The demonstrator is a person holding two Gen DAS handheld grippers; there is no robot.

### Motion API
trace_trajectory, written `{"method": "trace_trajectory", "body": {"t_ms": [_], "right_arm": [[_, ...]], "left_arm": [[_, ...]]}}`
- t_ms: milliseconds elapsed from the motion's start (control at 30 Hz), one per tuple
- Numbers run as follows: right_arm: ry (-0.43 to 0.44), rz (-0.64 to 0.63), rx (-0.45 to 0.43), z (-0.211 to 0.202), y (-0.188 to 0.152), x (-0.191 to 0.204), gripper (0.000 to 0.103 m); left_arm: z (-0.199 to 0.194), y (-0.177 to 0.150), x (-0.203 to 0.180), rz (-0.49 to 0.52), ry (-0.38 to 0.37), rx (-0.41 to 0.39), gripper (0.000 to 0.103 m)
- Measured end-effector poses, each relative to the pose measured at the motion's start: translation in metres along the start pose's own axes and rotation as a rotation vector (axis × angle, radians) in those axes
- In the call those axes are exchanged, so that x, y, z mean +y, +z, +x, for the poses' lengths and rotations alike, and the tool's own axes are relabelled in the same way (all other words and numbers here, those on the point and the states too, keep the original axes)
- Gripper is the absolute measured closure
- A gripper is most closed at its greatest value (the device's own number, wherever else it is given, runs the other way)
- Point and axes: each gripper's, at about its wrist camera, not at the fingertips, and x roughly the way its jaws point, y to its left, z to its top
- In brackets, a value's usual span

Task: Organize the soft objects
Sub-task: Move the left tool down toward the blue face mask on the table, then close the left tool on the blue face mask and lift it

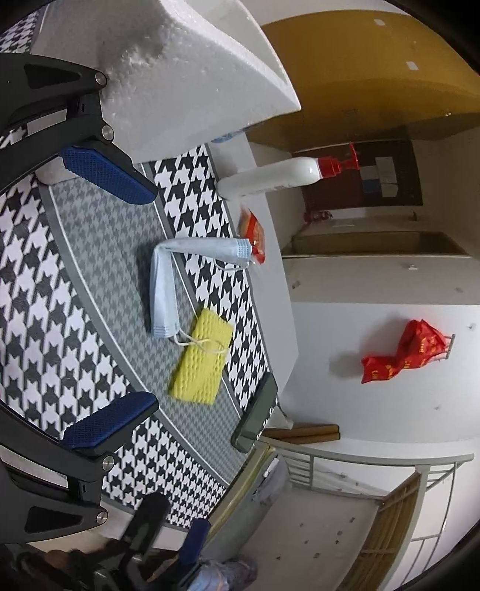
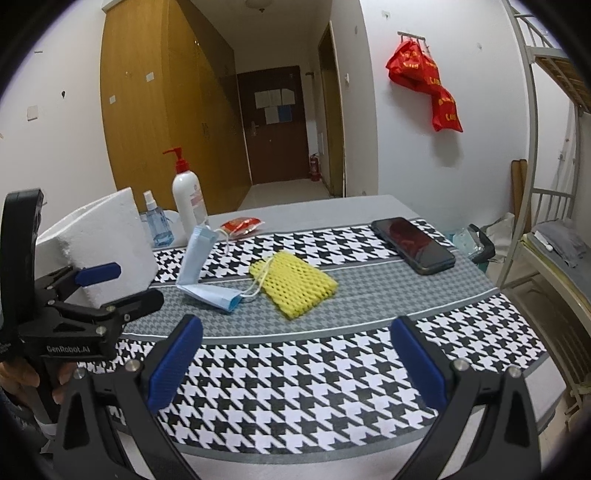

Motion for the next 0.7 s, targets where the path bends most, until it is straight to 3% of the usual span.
{"method": "trace_trajectory", "body": {"t_ms": [400,700], "right_arm": [[0.019,-0.005,0.043,0.025,0.006,-0.011,0.000],[0.017,-0.034,0.080,0.039,0.009,-0.014,0.000]], "left_arm": [[0.035,0.014,-0.011,-0.016,0.015,0.062,0.007],[0.070,0.014,0.009,-0.083,0.068,0.141,0.025]]}}
